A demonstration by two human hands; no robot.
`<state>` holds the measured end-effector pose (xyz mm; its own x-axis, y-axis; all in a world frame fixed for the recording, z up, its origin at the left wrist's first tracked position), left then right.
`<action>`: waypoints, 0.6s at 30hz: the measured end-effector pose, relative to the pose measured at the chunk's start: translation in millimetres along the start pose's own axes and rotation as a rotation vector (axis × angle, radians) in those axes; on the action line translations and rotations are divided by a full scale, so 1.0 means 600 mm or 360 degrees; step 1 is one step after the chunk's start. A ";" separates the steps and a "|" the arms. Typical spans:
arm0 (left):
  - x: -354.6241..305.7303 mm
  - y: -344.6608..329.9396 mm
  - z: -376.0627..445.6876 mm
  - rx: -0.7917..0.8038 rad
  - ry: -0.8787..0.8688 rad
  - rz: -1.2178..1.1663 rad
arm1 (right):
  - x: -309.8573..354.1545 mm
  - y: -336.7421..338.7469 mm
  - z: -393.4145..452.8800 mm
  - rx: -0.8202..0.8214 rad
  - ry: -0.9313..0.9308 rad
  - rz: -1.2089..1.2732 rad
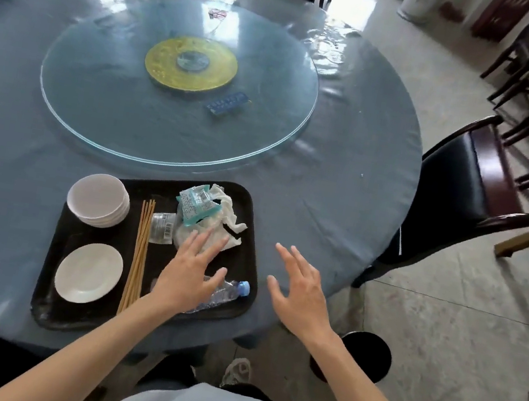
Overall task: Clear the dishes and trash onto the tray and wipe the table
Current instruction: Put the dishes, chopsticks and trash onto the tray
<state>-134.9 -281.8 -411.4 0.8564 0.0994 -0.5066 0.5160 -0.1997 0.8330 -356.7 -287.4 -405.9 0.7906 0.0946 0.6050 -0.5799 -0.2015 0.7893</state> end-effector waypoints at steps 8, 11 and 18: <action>-0.144 -0.017 -0.001 0.0026 -0.0623 0.0240 | -0.039 0.085 -0.099 -0.0362 -0.0221 -0.0367; -0.179 -0.015 -0.017 0.0107 -0.0792 0.0255 | -0.040 0.108 -0.163 -0.0508 -0.0388 -0.0417; -0.261 -0.050 -0.099 0.0324 -0.1208 0.0251 | -0.031 0.124 -0.364 -0.0757 -0.0810 -0.0366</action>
<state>-283.3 -233.5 -343.9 0.6349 -0.6207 -0.4601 0.3135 -0.3374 0.8876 -457.4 -91.4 -335.5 0.8291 -0.4041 0.3862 -0.3193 0.2247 0.9206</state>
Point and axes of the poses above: each hand's wrist, its own z-axis towards the middle knuckle, its own y-axis out of the back of the hand, x = y × z, the point moved 9 cm from there along z, towards the middle knuckle, and after that the axes turned 3 degrees about y, right-handed, at the moved point
